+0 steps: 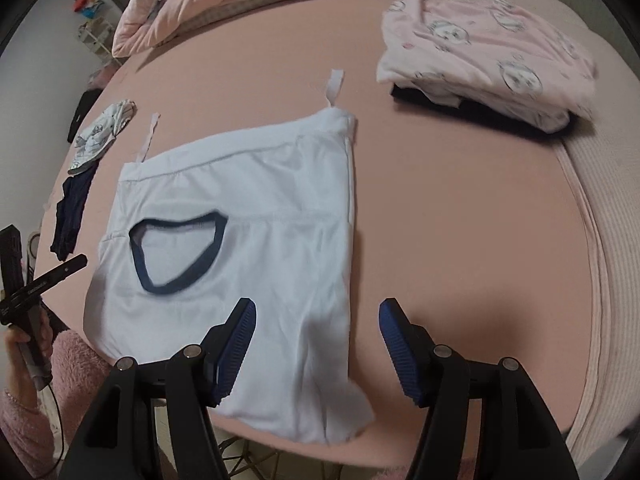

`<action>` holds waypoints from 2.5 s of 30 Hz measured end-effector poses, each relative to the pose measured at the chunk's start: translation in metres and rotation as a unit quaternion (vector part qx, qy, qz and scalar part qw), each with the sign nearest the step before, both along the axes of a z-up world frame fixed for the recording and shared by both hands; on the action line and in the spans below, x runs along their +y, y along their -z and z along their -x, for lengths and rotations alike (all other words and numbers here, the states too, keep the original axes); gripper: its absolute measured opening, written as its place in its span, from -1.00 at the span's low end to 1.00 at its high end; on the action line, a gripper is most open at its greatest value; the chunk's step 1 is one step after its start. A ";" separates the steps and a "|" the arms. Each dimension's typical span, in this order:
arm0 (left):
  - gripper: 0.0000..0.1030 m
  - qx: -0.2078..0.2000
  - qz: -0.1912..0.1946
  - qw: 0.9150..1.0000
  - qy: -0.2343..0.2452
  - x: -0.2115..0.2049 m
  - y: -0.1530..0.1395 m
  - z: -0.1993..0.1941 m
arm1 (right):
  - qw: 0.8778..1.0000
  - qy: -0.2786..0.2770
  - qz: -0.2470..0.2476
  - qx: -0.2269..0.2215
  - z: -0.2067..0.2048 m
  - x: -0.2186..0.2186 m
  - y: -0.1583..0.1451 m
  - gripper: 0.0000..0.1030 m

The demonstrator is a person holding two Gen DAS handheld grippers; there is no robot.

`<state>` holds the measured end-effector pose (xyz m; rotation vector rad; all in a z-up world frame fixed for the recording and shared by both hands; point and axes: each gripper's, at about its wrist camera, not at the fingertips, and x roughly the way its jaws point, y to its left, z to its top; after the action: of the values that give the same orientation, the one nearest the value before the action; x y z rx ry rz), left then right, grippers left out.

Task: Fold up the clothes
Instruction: 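Move both grippers to the shirt edge with the white tag strip, then close both grippers on the white shirt edge beside each other, then lift the shirt edge with both grippers and fold it over the other half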

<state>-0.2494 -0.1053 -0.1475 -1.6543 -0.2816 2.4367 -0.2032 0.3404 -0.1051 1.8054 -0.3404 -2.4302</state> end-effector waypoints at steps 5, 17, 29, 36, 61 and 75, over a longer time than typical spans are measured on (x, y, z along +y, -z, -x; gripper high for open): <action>-0.14 -0.008 -0.035 0.999 -0.018 -0.008 0.011 0.045 | 0.999 0.029 0.026 -0.010 0.060 0.016 0.013 0.24; -0.14 -0.025 -0.031 0.999 -0.009 -0.001 0.044 0.114 | 0.996 0.051 0.056 -0.044 0.155 0.016 0.071 0.40; -0.89 -0.002 -0.065 0.996 0.058 0.020 0.014 0.120 | 0.998 -0.011 0.057 0.006 0.160 -0.019 0.046 -0.88; -0.90 0.056 -0.056 0.984 0.160 0.026 -0.043 0.043 | 0.990 -0.081 0.067 0.091 0.089 -0.028 -0.021 -0.90; -0.89 -0.004 -0.050 0.987 0.153 0.020 0.015 -0.033 | 0.997 -0.062 -0.023 0.037 0.102 -0.039 0.023 0.24; -0.90 0.053 -0.046 0.987 0.141 0.011 -0.016 -0.022 | 0.992 -0.104 0.013 0.071 0.105 -0.050 0.019 -0.78</action>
<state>-0.2273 -0.0944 -0.1320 -1.4123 -0.1319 2.2537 -0.3077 0.2899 -0.1240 1.5603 -0.1617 -2.3785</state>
